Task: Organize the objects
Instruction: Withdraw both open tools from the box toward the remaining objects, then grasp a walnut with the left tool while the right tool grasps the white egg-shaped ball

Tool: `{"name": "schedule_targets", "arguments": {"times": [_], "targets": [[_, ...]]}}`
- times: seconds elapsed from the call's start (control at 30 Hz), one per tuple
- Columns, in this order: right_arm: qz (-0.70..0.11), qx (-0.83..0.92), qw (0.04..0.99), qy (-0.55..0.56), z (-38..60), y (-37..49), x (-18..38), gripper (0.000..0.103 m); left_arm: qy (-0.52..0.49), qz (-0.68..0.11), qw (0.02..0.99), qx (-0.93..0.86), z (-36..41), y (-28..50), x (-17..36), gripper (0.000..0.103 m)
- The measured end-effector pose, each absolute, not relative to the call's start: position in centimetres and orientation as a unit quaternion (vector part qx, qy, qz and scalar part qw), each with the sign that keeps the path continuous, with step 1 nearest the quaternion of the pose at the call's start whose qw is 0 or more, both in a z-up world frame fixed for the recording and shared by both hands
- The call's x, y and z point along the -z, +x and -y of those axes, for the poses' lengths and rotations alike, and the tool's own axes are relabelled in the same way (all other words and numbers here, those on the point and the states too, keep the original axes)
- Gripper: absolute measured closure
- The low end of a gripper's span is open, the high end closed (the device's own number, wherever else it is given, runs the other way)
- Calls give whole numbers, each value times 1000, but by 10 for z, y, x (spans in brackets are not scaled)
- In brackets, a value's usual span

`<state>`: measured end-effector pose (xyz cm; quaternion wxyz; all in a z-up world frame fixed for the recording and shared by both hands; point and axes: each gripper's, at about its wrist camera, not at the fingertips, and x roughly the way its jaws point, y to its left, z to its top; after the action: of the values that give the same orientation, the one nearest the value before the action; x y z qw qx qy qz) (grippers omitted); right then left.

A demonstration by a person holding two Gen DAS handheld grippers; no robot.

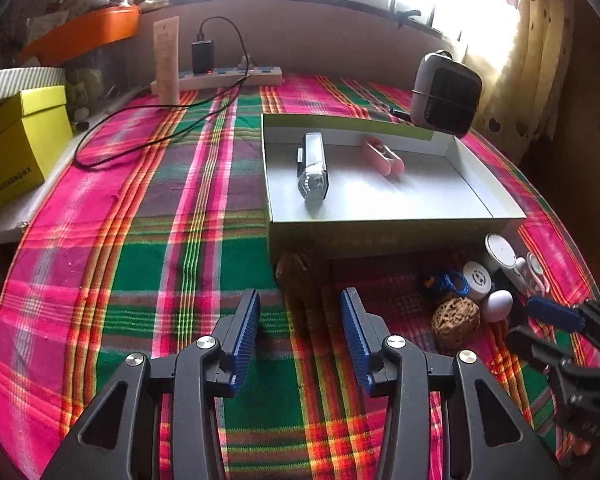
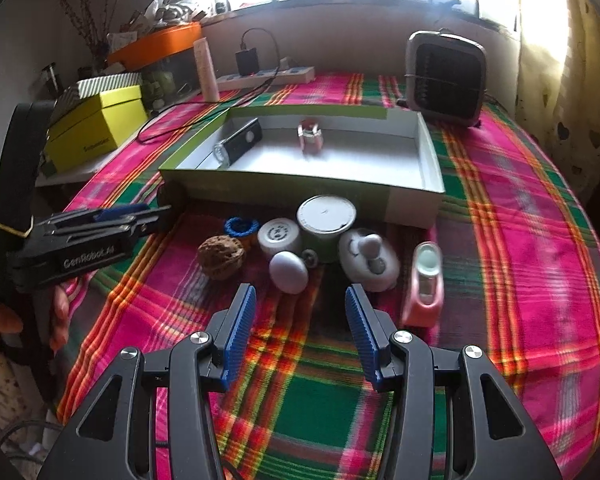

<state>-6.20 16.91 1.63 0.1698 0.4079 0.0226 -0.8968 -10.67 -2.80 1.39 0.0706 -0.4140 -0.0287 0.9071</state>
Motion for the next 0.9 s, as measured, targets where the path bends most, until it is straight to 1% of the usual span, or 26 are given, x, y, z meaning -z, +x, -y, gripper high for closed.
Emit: {"name": "schedule_targets", "arguments": {"times": [0.77, 0.8, 0.9], "targets": [[-36, 888, 173, 424, -158, -84, -9, 55, -424, 28, 61, -903, 25, -129, -11, 63], [-37, 888, 173, 424, -158, -84, -9, 56, -425, 28, 62, -903, 25, -129, -11, 63], [-39, 889, 169, 424, -158, -85, -9, 62, -424, 29, 61, -903, 26, -129, -11, 63]]}}
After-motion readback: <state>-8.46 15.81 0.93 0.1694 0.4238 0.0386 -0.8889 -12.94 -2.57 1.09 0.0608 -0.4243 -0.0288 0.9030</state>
